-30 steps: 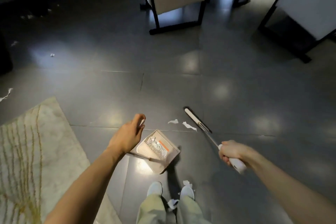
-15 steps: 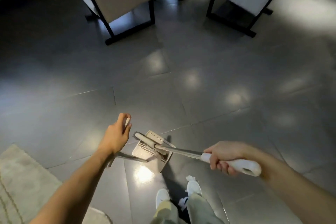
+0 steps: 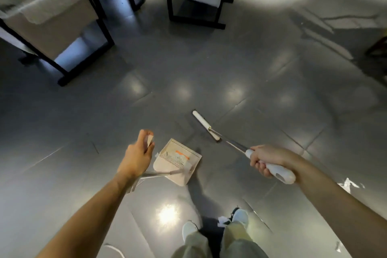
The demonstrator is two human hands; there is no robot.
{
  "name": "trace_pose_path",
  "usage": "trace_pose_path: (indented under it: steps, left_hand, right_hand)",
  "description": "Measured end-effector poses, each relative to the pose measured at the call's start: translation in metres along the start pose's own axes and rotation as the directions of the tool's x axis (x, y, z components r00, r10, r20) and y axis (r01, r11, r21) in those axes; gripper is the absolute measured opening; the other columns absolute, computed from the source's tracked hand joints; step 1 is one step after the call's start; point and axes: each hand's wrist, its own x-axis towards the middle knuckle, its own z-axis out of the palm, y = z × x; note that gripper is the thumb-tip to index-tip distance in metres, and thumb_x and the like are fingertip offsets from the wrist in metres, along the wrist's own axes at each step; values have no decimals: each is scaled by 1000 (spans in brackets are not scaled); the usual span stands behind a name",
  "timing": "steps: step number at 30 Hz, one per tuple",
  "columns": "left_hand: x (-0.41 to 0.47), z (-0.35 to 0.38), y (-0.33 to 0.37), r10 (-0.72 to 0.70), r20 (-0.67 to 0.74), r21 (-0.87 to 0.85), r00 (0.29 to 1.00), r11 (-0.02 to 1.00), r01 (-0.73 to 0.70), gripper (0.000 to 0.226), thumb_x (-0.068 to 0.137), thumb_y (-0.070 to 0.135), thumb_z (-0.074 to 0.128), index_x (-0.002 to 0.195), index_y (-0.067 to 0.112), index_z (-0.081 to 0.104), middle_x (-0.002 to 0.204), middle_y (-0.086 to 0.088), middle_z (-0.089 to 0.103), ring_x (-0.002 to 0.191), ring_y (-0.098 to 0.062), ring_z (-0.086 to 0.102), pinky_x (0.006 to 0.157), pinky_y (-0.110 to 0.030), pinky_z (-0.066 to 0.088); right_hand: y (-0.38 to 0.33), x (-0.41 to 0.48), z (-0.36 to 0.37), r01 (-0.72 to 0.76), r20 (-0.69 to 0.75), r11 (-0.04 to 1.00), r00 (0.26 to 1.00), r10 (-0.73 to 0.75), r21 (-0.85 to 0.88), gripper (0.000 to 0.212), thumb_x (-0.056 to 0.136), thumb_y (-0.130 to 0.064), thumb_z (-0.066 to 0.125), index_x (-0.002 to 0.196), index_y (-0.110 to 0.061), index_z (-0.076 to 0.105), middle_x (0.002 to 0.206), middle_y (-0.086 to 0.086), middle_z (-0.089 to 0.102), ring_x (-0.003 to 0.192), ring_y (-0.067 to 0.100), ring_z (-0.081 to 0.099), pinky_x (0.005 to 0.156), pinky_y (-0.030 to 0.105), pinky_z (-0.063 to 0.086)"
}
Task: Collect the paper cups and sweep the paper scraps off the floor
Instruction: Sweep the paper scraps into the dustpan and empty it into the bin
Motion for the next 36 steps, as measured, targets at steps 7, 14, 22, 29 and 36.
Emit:
trace_pose_path:
  steps: [7,14,22,29,36]
  left_hand:
    - [9,20,29,33,-75,11,997,999,-32,15,100,29,36,115,24,35,72,-2,54,57,-16,52,51,-20,37]
    - [-36,29,9,-72,-154,28,985,997,77,19,99,29,39,117,23,38,86,-5,59,63,-18,55,65,-33,42]
    - [-92,15,-52,-313,-312,-14,897,945,325,17,98,24,45,114,23,38,73,-8,56,57,-24,50,60,-32,39]
    - [-64,-13,-85,-320,-273,-37,907,946,322,17,98,22,45,113,21,38,71,-9,55,54,-21,49,60,-32,39]
    - [-27,-43,-98,-269,-211,-52,940,963,264,18,98,21,45,115,18,39,76,-11,57,60,-26,54,66,-34,42]
  right_hand:
    - [13,11,-51,11,-117,1000,993,-11,1,31,87,7,42,108,-15,50,52,4,42,33,6,36,32,13,32]
    - [-14,43,-44,-10,-23,991,1000,7,-132,18,87,6,39,77,-6,48,53,4,41,30,4,37,31,11,31]
    - [-37,67,54,129,129,859,989,-74,-496,26,85,5,42,62,-4,49,46,5,44,32,9,38,31,14,31]
    - [-41,51,143,279,325,421,945,42,-863,23,85,-2,43,93,0,65,75,14,55,65,23,51,60,31,44]
    - [-46,29,162,61,324,689,910,260,-723,27,88,-2,35,63,-10,43,32,-2,39,24,5,33,32,8,29]
